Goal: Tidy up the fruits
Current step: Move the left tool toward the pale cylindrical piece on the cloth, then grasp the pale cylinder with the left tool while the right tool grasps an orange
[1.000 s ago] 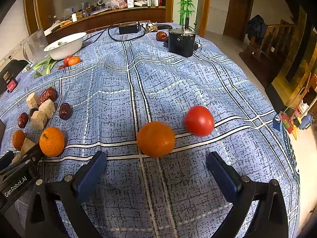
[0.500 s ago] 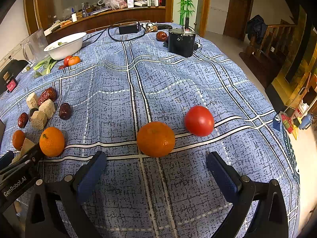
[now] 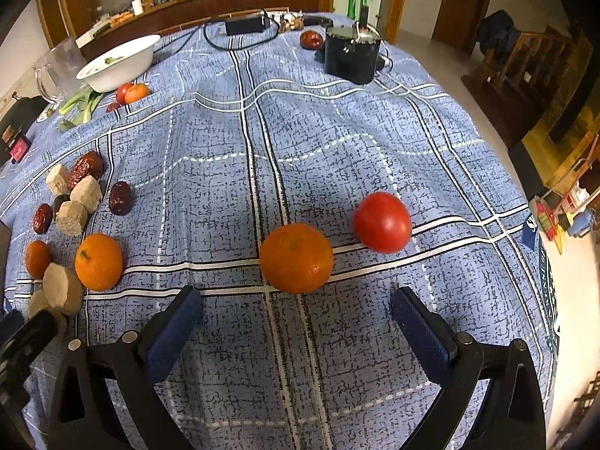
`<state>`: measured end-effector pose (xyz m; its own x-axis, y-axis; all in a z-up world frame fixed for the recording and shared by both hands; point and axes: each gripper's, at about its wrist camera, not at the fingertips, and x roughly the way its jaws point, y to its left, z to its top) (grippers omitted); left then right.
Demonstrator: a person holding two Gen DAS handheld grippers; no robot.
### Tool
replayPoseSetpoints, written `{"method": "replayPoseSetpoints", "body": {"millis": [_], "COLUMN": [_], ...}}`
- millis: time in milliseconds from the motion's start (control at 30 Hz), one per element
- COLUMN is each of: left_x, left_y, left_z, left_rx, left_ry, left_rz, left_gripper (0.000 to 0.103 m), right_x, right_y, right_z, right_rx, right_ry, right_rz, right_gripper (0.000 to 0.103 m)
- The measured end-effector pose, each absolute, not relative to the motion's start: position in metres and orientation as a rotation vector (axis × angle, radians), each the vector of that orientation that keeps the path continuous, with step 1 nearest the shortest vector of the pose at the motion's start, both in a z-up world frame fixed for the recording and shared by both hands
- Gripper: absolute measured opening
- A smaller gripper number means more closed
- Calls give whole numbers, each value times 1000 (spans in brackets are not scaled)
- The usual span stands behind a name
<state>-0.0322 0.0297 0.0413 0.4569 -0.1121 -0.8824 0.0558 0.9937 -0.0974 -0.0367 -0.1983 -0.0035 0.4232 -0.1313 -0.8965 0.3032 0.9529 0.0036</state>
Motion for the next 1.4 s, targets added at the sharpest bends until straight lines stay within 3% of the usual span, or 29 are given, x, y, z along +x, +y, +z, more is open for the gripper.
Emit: {"method": "replayPoseSetpoints", "body": {"millis": [500,633,1400], "left_x": [-62,-65,-66], "left_y": [38,41,53], "left_z": [93,94,94], "left_rx": [102,90,92], "left_ry": [949,961,965], "left_rz": [-83,-121,-122], "left_gripper": [86,80,80], "right_x": [-71,-76,-80], "right_y": [-172,-165,-133], "right_z": [30,31,34], "right_rx": [193,190,157], "right_ry": [1004,1011,1026], "right_rz": [-256,-254,-216], "right_gripper": [102,102,102]}}
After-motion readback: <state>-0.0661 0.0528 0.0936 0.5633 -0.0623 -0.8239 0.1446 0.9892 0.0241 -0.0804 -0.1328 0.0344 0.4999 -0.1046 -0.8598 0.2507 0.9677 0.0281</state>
